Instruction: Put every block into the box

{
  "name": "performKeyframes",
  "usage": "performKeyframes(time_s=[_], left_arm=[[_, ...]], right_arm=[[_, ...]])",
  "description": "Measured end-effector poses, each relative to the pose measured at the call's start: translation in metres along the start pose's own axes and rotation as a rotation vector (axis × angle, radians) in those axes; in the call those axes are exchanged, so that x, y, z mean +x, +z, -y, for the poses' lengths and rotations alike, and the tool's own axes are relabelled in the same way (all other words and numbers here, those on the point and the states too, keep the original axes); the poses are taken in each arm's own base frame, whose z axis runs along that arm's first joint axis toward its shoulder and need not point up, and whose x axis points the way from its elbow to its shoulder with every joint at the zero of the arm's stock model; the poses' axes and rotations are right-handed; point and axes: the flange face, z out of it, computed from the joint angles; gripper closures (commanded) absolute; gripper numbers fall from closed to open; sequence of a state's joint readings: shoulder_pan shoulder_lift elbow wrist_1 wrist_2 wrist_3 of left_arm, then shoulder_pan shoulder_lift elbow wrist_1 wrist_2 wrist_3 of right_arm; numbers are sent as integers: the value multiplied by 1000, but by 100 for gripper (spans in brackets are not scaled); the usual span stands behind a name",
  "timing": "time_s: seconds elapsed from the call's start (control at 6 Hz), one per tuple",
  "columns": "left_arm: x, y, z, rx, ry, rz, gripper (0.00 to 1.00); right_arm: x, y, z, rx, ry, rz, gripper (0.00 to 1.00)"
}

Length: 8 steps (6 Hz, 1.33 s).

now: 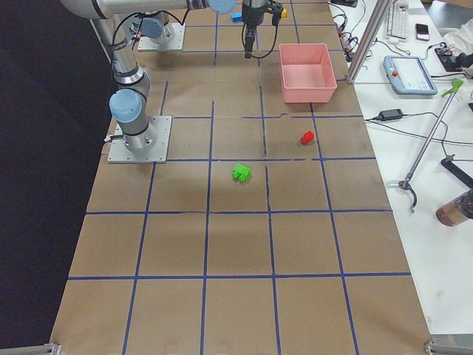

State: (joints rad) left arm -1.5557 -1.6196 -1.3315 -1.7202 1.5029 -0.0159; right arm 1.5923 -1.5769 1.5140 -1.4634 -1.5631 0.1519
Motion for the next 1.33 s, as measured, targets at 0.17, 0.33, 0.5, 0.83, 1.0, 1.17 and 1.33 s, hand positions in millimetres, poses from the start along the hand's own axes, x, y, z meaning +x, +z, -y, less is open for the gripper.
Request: performKeyframes(time_s=[0.17,0.33,0.5,0.83,1.0,1.17,1.33], left_arm=[[-1,1,1,-1,-2,-2,1],[-2,1,2,-1,-3,-3,1],[-3,1,2,-1,-2,-2,1],[-3,1,2,-1,3,0,1],[-3,0,1,0,4,1,1],[-3,0,1,0,5,2,1],[-3,-1,0,1,6,2,1]], right_arm=[[0,1,1,-1,0,2,0],[0,2,2,-4,1,6,0],[2,3,4,-8,8,10,0],[6,2,8,-8,18,15,0],[7,7,11,-22,13,12,0],[13,11,15,-32,7,6,0],[25,12,21,-35,18,5,0]])
